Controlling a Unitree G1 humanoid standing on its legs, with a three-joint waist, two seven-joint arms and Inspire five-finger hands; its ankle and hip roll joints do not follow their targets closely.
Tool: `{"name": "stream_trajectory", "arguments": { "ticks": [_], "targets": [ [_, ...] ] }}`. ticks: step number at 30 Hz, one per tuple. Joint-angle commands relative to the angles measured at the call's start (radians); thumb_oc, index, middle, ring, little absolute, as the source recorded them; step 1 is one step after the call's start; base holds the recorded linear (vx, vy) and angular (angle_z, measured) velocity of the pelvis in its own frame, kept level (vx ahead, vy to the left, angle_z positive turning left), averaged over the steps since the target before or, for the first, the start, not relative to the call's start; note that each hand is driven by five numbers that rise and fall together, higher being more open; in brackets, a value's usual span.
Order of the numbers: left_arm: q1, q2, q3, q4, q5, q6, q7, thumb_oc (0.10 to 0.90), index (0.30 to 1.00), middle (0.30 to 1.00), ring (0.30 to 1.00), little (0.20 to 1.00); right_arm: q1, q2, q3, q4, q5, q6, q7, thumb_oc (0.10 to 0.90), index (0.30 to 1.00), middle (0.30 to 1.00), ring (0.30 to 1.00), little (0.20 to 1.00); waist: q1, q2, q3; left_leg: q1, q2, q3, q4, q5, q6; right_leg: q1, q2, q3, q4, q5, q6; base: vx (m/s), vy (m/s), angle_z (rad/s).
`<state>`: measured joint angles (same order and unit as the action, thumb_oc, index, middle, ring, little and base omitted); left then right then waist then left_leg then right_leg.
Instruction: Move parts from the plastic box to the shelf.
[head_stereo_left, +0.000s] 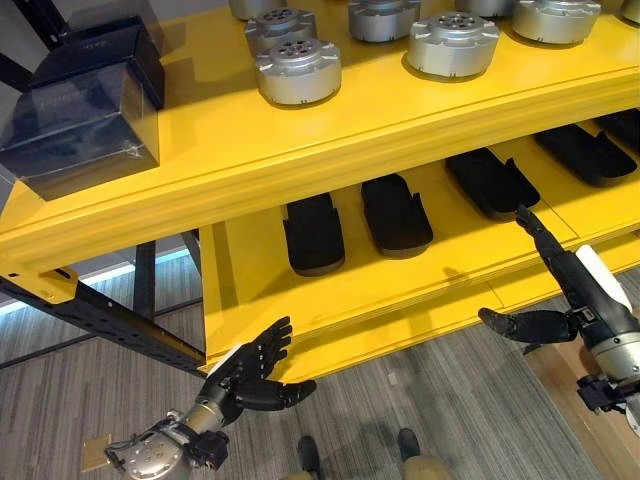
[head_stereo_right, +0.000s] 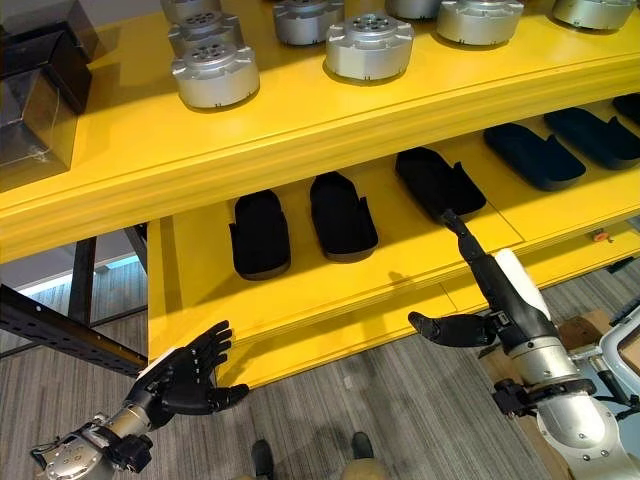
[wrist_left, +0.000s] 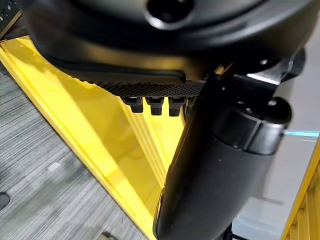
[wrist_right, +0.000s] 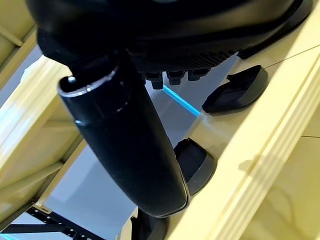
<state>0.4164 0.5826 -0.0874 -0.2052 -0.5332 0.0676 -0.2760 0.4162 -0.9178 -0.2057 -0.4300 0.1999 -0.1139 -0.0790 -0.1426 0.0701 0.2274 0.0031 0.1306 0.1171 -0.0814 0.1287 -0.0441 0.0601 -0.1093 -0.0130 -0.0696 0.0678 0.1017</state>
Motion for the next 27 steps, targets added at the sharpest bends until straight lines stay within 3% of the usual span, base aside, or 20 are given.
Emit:
{"name": "stream_trajectory", "arguments": {
  "ticks": [1, 5, 8, 12, 16, 19, 27],
  "targets": [
    [-0.066, 0.076, 0.039, -0.034, 0.005, -0.06, -0.013, 0.9, 1.0, 1.0, 1.0, 1.0, -0.121, -0.047, -0.003, -0.076, 0.028, -0.06, -0.009, 0.9, 1.0, 1.0, 1.0, 1.0, 0.014, -0.053, -0.045, 0.065, 0.088, 0.061, -0.006, -0.081, -0.057, -0.017, 0.013, -0.09, 0.058, -0.118, -0.037, 0.0, 0.0, 0.0],
    [-0.076, 0.073, 0.026, -0.035, 0.001, -0.078, -0.018, 0.9, 1.0, 1.0, 1.0, 1.0, -0.145, -0.046, 0.023, -0.076, 0.027, -0.048, -0.008, 0.9, 1.0, 1.0, 1.0, 1.0, 0.016, -0.05, -0.041, 0.065, 0.091, 0.059, -0.006, -0.077, -0.059, -0.018, 0.014, -0.094, 0.064, -0.121, -0.04, 0.0, 0.0, 0.0],
    [-0.074, 0.066, 0.032, -0.042, -0.027, -0.111, -0.037, 0.9, 1.0, 1.0, 1.0, 1.0, -0.138, -0.034, 0.027, -0.073, 0.109, -0.035, -0.009, 0.9, 1.0, 1.0, 1.0, 1.0, 0.015, -0.05, -0.042, 0.066, 0.091, 0.061, -0.006, -0.078, -0.059, -0.017, 0.012, -0.095, 0.063, -0.121, -0.039, 0.0, 0.0, 0.0],
    [-0.06, 0.05, 0.041, -0.04, -0.108, -0.141, -0.061, 0.9, 1.0, 1.0, 1.0, 1.0, -0.09, 0.013, 0.013, -0.047, 0.197, -0.065, 0.011, 0.9, 1.0, 1.0, 1.0, 1.0, 0.007, -0.054, -0.042, 0.068, 0.091, 0.063, -0.006, -0.081, -0.058, -0.016, 0.011, -0.092, 0.06, -0.118, -0.037, 0.0, 0.0, 0.0],
    [-0.029, 0.008, 0.064, -0.056, -0.245, -0.212, -0.12, 0.9, 1.0, 1.0, 1.0, 1.0, -0.003, 0.104, -0.011, -0.014, 0.398, -0.118, 0.124, 0.9, 1.0, 1.0, 1.0, 1.0, -0.001, -0.061, -0.043, 0.068, 0.094, 0.064, -0.006, -0.083, -0.056, -0.018, 0.013, -0.087, 0.062, -0.12, -0.037, -0.02, -0.006, 0.0],
    [-0.027, -0.009, 0.062, -0.051, -0.25, -0.252, -0.148, 0.9, 1.0, 1.0, 1.0, 1.0, 0.009, 0.153, 0.0, 0.009, 0.461, -0.123, 0.183, 0.9, 1.0, 1.0, 1.0, 1.0, -0.004, -0.064, -0.043, 0.068, 0.094, 0.062, -0.006, -0.083, -0.054, -0.016, 0.016, -0.084, 0.062, -0.121, -0.04, 0.0, 0.0, 0.0],
    [-0.04, -0.007, 0.003, -0.053, -0.234, -0.243, -0.177, 0.9, 1.0, 1.0, 1.0, 1.0, 0.013, 0.21, 0.074, 0.025, 0.567, -0.136, 0.246, 0.9, 1.0, 1.0, 1.0, 1.0, -0.009, -0.062, -0.04, 0.06, 0.099, 0.054, -0.006, -0.079, -0.055, -0.02, 0.019, -0.078, 0.059, -0.121, -0.041, 0.0, 0.0, 0.0]
  ]
}}
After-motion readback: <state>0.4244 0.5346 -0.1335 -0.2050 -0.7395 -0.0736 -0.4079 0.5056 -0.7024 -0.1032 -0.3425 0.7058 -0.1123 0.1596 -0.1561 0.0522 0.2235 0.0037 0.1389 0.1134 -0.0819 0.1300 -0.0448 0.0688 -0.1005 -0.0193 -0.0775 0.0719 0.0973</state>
